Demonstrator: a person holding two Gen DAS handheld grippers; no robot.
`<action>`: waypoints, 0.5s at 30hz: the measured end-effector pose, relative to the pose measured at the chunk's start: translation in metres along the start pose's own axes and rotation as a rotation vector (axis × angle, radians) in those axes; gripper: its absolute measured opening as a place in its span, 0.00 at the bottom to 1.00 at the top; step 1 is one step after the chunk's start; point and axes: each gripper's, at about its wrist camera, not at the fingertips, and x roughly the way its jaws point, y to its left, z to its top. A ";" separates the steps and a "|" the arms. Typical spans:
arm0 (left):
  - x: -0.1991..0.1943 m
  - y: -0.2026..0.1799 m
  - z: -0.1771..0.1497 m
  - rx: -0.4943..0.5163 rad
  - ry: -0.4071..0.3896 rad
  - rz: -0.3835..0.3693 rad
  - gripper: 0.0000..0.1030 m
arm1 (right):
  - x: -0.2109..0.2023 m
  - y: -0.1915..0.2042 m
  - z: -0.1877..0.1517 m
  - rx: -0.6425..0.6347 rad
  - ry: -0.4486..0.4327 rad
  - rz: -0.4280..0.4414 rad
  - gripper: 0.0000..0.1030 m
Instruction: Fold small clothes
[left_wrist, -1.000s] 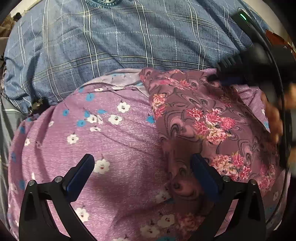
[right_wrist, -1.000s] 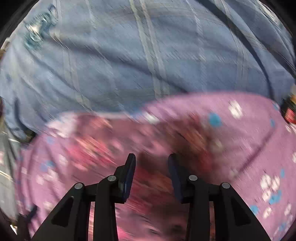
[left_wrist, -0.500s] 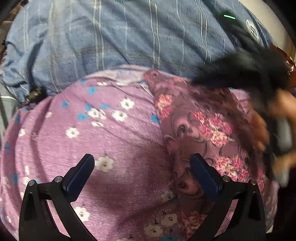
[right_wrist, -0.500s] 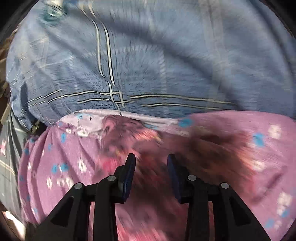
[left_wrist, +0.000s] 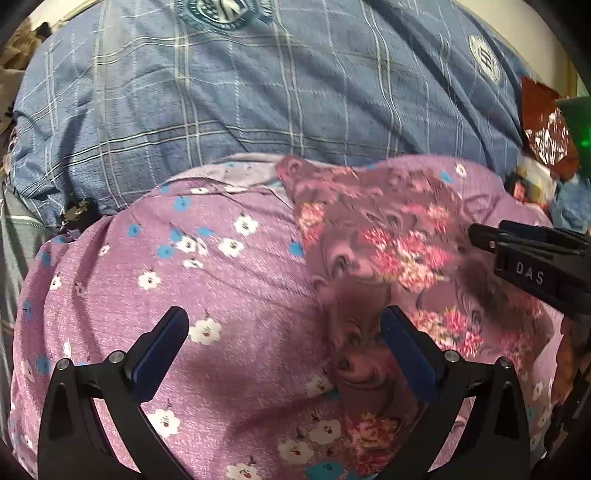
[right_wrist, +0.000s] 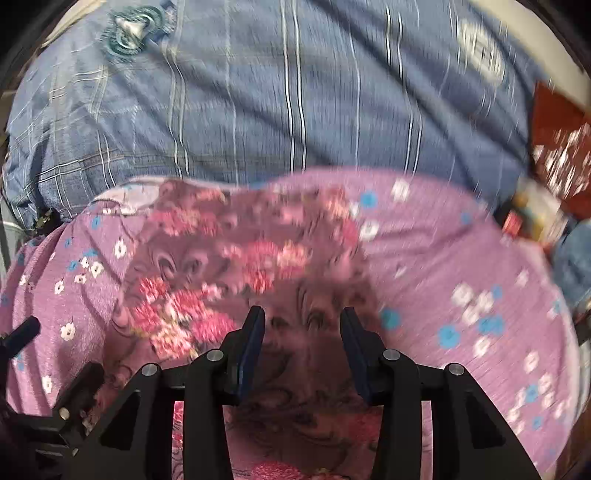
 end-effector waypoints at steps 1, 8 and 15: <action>0.001 0.002 0.001 -0.011 -0.004 0.001 1.00 | -0.002 0.006 0.003 -0.021 -0.021 -0.010 0.43; 0.010 0.007 0.002 -0.042 -0.011 0.011 1.00 | -0.015 0.015 0.003 -0.096 -0.079 -0.060 0.43; 0.011 0.003 0.002 -0.032 -0.019 0.018 1.00 | -0.021 0.014 -0.001 -0.094 -0.095 -0.062 0.43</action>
